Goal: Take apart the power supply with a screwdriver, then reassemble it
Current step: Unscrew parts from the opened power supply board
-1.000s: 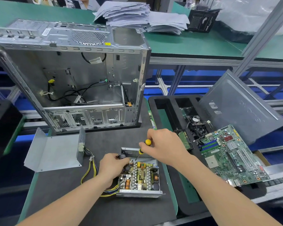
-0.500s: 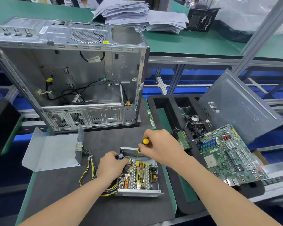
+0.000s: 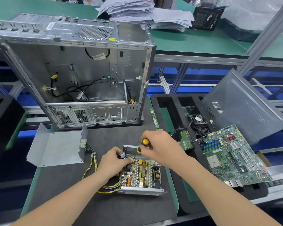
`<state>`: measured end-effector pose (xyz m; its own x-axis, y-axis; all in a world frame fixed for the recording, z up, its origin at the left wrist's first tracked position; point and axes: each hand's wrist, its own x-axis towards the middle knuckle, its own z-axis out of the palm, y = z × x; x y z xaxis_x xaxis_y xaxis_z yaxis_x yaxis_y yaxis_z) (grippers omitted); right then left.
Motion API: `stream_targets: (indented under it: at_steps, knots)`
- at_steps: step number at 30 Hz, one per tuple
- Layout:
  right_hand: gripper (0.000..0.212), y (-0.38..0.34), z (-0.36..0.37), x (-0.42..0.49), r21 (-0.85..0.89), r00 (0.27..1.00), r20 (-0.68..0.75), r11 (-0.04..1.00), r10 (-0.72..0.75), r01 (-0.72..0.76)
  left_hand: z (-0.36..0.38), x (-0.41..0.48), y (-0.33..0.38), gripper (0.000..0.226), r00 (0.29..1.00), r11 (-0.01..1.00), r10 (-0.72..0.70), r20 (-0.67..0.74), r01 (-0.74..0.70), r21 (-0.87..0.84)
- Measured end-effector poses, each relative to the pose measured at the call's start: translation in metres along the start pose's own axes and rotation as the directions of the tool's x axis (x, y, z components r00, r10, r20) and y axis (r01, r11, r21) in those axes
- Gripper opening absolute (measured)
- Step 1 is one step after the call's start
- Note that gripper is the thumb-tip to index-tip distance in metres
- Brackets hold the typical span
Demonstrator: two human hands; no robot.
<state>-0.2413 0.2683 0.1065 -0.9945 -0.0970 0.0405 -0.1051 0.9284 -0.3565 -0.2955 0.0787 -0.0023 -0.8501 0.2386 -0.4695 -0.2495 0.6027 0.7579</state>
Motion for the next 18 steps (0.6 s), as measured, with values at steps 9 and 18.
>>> stream_targets:
  at_steps: [9,18]
  knots:
    - [0.016,-0.0016,-0.0057,0.0045,-0.025,1.0,0.009,1.0,0.019,-0.019,-0.0016,0.0028,0.0012,0.025,1.0,0.999,0.0,0.028,-0.001,0.035]
    - [0.017,-0.0047,-0.0048,0.0068,-0.04,0.999,0.031,0.999,0.015,-0.014,-0.0019,0.0071,-0.0013,0.026,0.998,1.0,-0.021,0.052,0.02,0.017]
